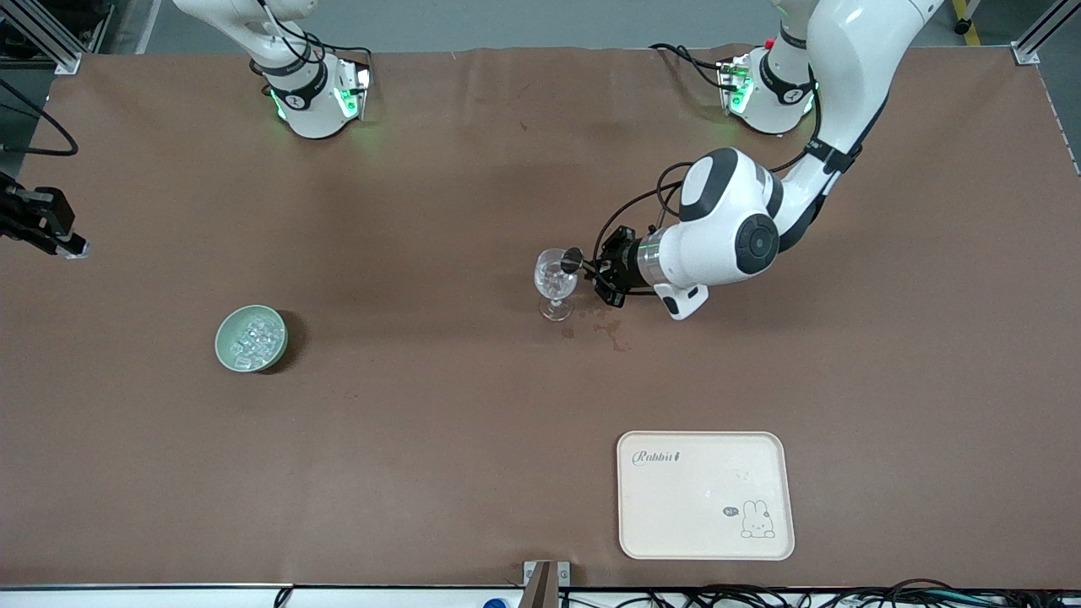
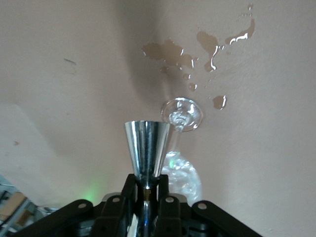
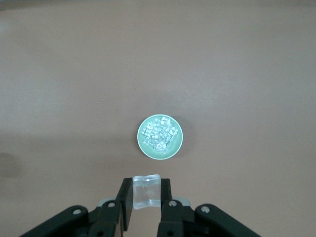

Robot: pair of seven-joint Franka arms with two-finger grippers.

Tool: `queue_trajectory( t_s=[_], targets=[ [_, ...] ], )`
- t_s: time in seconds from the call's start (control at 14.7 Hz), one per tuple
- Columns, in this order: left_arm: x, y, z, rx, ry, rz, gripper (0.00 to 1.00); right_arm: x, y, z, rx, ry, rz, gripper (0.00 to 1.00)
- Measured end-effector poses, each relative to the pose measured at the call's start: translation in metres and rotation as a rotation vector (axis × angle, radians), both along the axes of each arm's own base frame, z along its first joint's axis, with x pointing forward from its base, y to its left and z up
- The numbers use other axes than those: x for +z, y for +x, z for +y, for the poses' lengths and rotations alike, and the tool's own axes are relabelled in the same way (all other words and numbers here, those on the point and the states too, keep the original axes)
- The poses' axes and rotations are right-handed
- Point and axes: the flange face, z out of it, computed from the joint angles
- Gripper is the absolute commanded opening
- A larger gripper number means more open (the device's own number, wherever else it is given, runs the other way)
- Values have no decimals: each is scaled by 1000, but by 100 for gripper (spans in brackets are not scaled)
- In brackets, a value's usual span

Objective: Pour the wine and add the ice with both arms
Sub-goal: 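Move the jigger to the tray while the right gripper brings ice over the glass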

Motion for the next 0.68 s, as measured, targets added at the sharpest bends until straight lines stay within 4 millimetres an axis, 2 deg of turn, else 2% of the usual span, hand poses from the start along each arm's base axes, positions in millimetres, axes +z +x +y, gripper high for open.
queue_trajectory(
  t_s=[0.27,0.41,0.54,0.68],
  targets=[
    [17,11,5,-67,-38,-15,0,0,0,0,0,0,0,12],
    [20,20,16,-79,-91,-29,0,0,0,1,2,0,-1,12],
    [22,35,41,-79,-174,-42,0,0,1,10,-4,2,-4,12],
    [26,58,78,-41,-266,-72,0,1,5,35,-36,10,-19,12]
  ],
)
